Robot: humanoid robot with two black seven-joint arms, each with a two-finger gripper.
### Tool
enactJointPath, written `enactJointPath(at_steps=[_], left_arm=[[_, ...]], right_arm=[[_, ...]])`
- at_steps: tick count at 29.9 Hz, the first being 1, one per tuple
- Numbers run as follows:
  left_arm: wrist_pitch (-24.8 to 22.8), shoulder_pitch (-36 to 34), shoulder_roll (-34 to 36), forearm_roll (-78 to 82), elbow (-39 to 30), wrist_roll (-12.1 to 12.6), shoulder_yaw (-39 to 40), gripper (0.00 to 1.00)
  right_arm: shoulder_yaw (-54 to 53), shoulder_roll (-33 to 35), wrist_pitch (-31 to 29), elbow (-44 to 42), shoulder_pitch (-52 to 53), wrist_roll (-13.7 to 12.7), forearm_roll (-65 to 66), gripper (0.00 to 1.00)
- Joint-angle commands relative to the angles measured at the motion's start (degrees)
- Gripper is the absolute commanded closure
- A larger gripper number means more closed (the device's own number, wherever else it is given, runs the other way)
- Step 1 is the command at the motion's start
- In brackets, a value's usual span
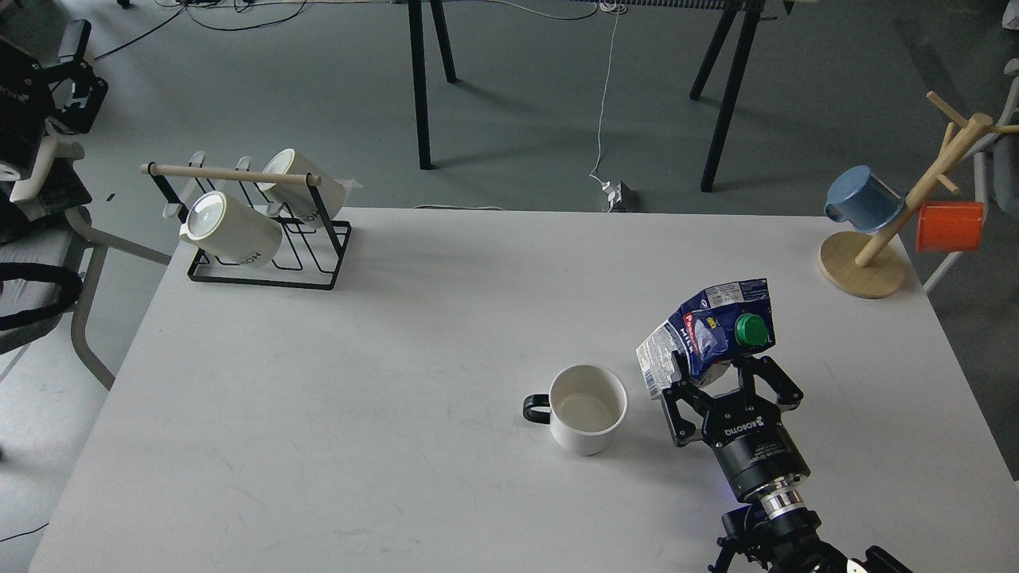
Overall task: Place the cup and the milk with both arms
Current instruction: 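Grasp the milk carton with the right gripper and slide it beside the mug, then release the milk carton and pull the right gripper back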
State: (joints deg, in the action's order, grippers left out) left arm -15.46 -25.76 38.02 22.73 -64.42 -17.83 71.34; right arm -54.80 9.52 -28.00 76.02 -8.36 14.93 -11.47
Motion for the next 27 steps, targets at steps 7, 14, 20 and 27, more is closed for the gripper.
enactJointPath(at_steps=[7, 14, 20, 27], left_arm=[[-0.01, 0.53, -0.23, 0.03, 0.08, -0.01, -0.15, 0.00], [-0.10, 0.88, -0.05, 0.03, 0.08, -0.01, -0.06, 0.00], [-0.18, 1.06, -0.05, 0.03, 0.08, -0.01, -0.15, 0.00], [-0.18, 0.97, 0.03, 0.03, 0.08, 0.08, -0.06, 0.00]], right_arm=[[2.06, -1.08, 0.00, -1.40, -0.26, 0.10, 2.24, 0.36], [2.15, -1.79, 0.00, -4.57, 0.01, 0.02, 2.24, 0.30], [2.15, -2.67, 0.00, -4.92, -0.17, 0.10, 2.24, 0.21], [1.62, -2.67, 0.00, -5.00, -0.52, 0.10, 2.24, 0.06]])
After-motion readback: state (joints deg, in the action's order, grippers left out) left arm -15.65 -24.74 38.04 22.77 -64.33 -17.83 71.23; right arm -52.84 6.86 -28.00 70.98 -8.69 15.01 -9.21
